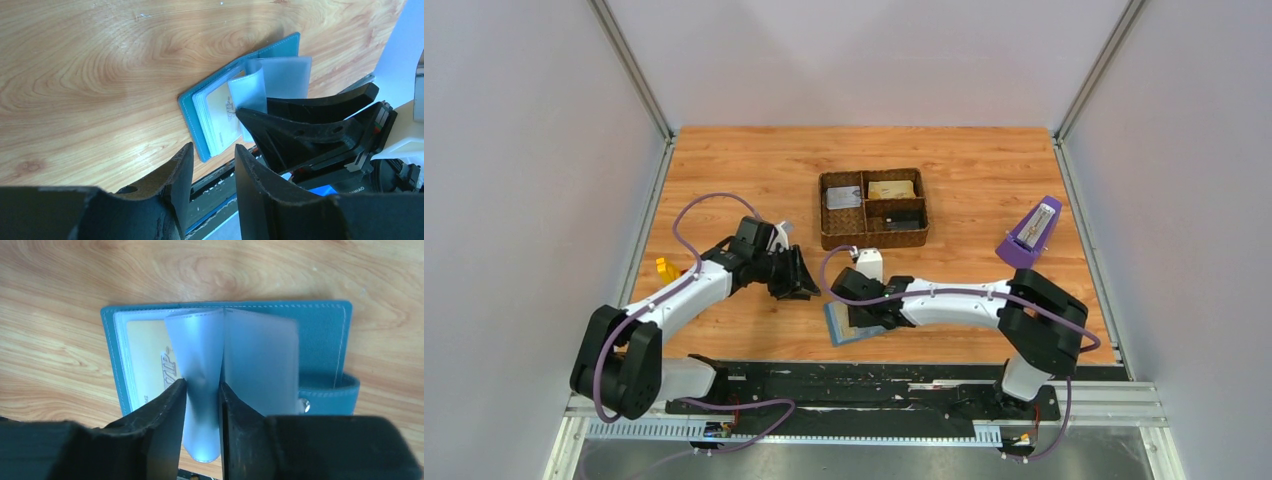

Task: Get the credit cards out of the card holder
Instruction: Remove the credit card from the card holder.

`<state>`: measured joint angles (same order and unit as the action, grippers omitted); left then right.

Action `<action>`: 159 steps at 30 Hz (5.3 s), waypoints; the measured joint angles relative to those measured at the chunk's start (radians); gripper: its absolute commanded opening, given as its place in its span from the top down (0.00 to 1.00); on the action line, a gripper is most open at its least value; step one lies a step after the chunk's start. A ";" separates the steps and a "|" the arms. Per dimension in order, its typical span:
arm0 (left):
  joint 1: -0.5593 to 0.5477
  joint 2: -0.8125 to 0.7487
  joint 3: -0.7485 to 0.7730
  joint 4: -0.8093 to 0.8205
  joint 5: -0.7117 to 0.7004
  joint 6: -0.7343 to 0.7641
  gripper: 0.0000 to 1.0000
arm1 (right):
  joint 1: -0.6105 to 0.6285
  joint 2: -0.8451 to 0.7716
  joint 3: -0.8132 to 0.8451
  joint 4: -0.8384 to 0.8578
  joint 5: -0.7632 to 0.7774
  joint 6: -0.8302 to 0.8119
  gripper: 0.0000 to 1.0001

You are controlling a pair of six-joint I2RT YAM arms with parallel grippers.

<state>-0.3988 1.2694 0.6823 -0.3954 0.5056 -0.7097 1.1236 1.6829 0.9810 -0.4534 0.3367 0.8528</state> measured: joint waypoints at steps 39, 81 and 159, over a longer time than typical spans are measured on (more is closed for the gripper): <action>-0.217 0.365 0.056 0.326 0.104 -0.141 0.89 | -0.163 -0.409 -0.511 0.541 -0.317 0.183 0.77; -0.360 0.272 0.100 0.391 -0.020 -0.197 0.85 | -0.183 -0.457 -0.478 0.425 -0.410 0.089 0.76; -0.357 0.215 -0.040 0.271 -0.165 -0.140 0.94 | -0.253 -0.257 -0.491 0.571 -0.467 0.133 0.83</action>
<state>-0.7555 1.4841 0.6418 -0.1242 0.3408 -0.8494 0.8711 1.4261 0.4900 0.1173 -0.1299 0.9859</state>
